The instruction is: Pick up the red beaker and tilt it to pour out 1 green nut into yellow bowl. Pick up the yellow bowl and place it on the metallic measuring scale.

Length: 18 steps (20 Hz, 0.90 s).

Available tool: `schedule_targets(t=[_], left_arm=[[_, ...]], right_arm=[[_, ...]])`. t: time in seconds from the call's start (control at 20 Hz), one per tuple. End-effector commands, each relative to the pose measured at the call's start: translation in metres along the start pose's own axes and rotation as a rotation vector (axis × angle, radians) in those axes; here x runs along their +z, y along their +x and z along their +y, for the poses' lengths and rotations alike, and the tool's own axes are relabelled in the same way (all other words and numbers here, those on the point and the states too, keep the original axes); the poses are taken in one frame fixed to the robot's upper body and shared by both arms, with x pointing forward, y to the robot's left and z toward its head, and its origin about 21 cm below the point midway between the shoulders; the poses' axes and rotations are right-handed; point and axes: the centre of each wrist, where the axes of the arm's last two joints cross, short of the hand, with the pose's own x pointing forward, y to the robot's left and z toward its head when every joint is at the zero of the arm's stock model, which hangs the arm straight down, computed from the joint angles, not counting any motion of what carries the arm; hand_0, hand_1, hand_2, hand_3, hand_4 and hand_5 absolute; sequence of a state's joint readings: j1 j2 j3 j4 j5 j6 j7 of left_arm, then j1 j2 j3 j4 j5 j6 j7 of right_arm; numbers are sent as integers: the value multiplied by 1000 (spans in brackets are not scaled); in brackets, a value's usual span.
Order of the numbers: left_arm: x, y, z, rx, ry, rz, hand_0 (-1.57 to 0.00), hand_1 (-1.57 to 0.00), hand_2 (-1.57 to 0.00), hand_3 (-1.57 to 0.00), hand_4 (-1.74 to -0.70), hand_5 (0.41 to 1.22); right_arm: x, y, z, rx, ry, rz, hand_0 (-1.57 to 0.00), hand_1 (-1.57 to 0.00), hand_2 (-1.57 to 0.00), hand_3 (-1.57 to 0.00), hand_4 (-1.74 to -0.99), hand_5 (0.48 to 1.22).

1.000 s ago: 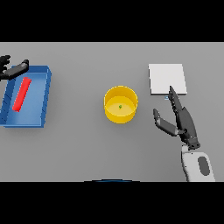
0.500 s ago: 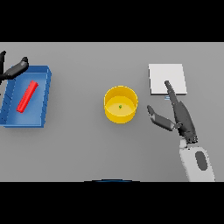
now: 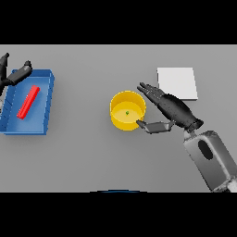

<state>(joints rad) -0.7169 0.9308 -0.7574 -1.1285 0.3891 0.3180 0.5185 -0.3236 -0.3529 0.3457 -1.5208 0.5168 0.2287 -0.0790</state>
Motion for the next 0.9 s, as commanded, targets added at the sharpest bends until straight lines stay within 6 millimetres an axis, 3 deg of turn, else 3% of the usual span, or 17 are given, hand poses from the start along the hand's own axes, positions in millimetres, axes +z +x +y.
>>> schedule_targets(t=[0.0,0.5,0.85], left_arm=[[1,-2,-1,2,-2,-2,-1,-1,-1,0,-747,711],[-3,-2,-2,42,-11,-27,1,1,1,1,-773,721],[-4,-3,2,60,-8,-32,1,1,1,1,-798,727]], right_arm=[[-5,2,-1,50,36,-7,-1,1,1,1,-1230,620],[-42,24,-6,315,334,-108,1,1,1,1,-1212,645],[-56,13,5,369,442,-117,1,1,1,1,-1242,664]])
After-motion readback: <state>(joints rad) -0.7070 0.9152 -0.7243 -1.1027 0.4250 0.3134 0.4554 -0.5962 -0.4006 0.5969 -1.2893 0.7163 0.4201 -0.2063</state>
